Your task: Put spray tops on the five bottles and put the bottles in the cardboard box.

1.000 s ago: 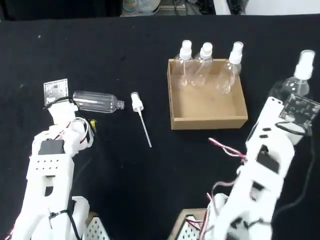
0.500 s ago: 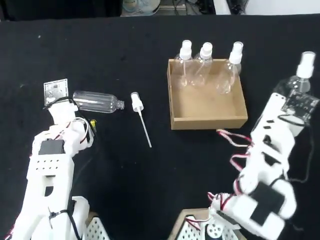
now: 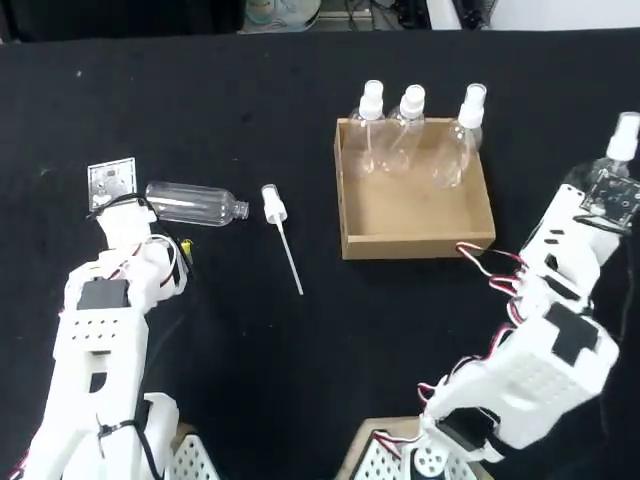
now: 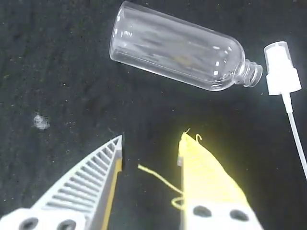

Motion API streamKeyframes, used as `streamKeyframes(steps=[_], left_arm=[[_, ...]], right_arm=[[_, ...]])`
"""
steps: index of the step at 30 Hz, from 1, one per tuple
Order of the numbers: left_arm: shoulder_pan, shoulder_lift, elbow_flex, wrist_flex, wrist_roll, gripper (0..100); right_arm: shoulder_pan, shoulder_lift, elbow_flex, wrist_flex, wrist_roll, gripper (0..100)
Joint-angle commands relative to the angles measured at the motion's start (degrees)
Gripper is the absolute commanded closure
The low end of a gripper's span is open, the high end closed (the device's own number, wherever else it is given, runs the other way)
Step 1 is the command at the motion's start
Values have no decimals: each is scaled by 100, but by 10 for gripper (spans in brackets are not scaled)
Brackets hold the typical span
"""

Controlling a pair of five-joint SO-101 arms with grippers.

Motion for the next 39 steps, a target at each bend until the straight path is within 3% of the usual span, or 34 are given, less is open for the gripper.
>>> streamKeyframes(steps=[1, 12, 20, 36, 39], left_arm=[[31, -97, -22, -88, 62, 812], [22, -97, -22, -62, 62, 812], [22, -105, -22, -79, 62, 812], [22, -105, -22, -88, 62, 812], [22, -105, -22, -88, 62, 812]], right_arm=[[70, 119, -312, -721, 35, 982], [18, 1903, -1165, -2426, 35, 982], [26, 2563, -1297, -3086, 35, 985], [-158, 2229, -629, -3077, 35, 979], [-211, 2211, -505, -3077, 35, 907]])
